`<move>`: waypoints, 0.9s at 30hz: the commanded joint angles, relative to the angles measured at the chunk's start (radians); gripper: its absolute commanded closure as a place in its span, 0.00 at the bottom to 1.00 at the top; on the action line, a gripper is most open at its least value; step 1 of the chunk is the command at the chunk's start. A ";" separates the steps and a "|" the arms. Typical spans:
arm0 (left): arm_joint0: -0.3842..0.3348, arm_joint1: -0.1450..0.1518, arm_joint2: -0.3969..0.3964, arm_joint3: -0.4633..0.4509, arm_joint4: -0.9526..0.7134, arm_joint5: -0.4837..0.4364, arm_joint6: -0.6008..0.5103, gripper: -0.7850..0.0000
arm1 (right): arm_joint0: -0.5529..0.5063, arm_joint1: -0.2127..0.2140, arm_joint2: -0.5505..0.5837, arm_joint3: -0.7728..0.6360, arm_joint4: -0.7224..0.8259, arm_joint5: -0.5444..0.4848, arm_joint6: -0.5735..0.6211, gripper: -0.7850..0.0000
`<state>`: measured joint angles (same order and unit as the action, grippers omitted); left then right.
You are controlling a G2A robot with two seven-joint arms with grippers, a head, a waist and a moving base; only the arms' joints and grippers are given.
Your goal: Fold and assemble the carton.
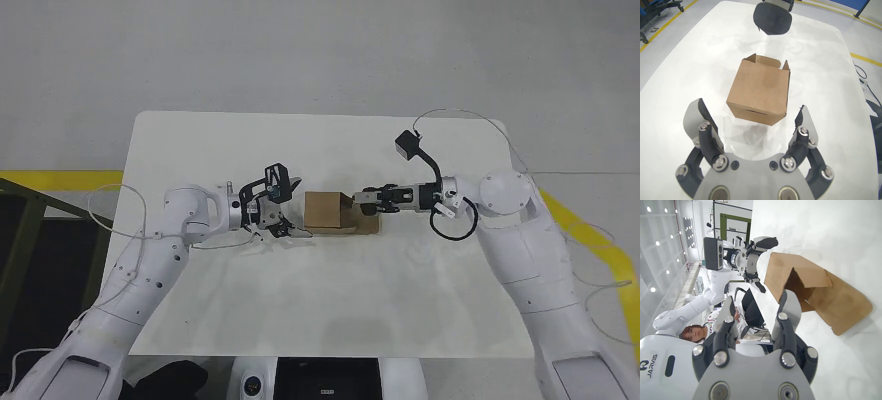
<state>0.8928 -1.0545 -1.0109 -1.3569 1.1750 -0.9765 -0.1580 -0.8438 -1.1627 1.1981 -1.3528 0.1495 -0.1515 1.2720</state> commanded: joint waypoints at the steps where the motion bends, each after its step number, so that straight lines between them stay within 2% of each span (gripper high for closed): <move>1: -0.005 -0.002 0.008 0.002 0.003 0.001 0.002 0.00 | -0.015 0.002 0.025 -0.030 0.047 -0.035 -0.023 1.00; 11: -0.036 -0.014 0.039 0.054 0.006 0.008 0.005 0.00 | -0.015 0.002 0.025 -0.030 0.047 -0.035 -0.023 1.00; 18: -0.045 -0.018 0.048 0.068 0.003 0.007 0.008 0.00 | -0.060 0.021 -0.003 -0.074 -0.147 0.132 -0.030 1.00; 24: -0.047 -0.021 0.054 0.070 -0.007 0.008 0.002 0.00 | -0.104 0.036 -0.033 -0.136 -0.218 0.224 0.060 1.00; 27: -0.049 -0.022 0.056 0.072 -0.016 0.009 -0.003 0.00 | -0.121 0.038 -0.048 -0.158 -0.222 0.243 0.067 1.00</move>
<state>0.8447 -1.0763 -0.9555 -1.2849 1.1607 -0.9680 -0.1595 -0.9605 -1.1247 1.1543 -1.5074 -0.0760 0.0893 1.3410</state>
